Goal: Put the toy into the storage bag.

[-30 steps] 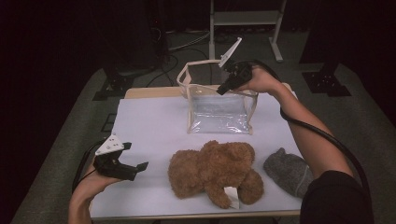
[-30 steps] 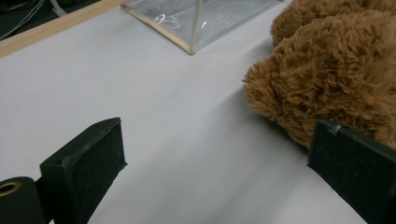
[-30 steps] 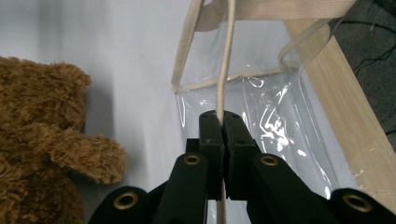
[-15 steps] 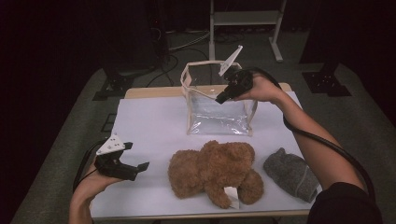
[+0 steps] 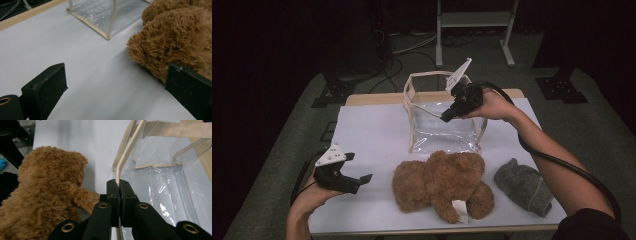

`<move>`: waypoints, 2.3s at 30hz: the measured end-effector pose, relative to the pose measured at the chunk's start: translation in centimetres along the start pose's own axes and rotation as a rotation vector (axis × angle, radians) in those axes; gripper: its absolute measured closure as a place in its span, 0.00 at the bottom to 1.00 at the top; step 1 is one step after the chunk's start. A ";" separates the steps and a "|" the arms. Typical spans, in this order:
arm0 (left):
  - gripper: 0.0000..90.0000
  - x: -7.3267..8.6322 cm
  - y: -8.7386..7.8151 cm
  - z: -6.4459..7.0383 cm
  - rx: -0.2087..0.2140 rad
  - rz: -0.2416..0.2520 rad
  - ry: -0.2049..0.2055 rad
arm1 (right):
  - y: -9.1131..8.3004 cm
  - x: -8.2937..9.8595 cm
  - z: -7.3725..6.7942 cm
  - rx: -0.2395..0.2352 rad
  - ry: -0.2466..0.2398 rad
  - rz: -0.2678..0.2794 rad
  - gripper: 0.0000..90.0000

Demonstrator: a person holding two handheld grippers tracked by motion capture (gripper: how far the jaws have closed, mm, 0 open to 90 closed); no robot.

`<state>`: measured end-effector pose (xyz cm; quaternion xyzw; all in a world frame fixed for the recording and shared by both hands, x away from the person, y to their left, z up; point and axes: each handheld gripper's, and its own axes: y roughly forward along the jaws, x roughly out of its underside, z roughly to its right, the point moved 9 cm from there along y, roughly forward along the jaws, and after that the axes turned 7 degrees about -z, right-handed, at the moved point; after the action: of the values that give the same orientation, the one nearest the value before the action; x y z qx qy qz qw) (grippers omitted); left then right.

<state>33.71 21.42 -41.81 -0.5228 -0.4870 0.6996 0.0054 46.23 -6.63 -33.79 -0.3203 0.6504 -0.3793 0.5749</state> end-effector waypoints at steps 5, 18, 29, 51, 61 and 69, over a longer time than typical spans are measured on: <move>0.03 -0.1 0.0 0.1 0.004 0.000 0.005 | -0.1 -0.1 -1.5 -0.019 -0.014 0.003 0.97; 0.03 -0.1 0.1 0.3 0.010 0.003 0.008 | 0.1 0.0 -3.5 -0.047 -0.029 0.019 0.97; 0.03 -0.1 0.2 0.3 0.011 -0.003 0.013 | 0.1 0.1 -3.7 -0.036 -0.023 0.029 0.97; 0.03 0.2 0.2 0.4 0.013 -0.007 0.009 | -2.9 -1.0 -3.9 0.044 0.040 0.113 0.38; 0.03 0.2 0.3 0.5 0.017 -0.006 0.006 | -3.0 -1.6 -7.2 0.030 -0.009 0.121 0.32; 0.03 0.2 0.1 0.6 0.018 -0.002 0.009 | -0.6 -1.4 -10.1 -0.024 -0.038 0.079 0.31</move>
<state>33.26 21.02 -42.04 -0.5253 -0.4813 0.7016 0.0127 36.40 -4.53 -32.05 -0.3086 0.6560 -0.3424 0.5977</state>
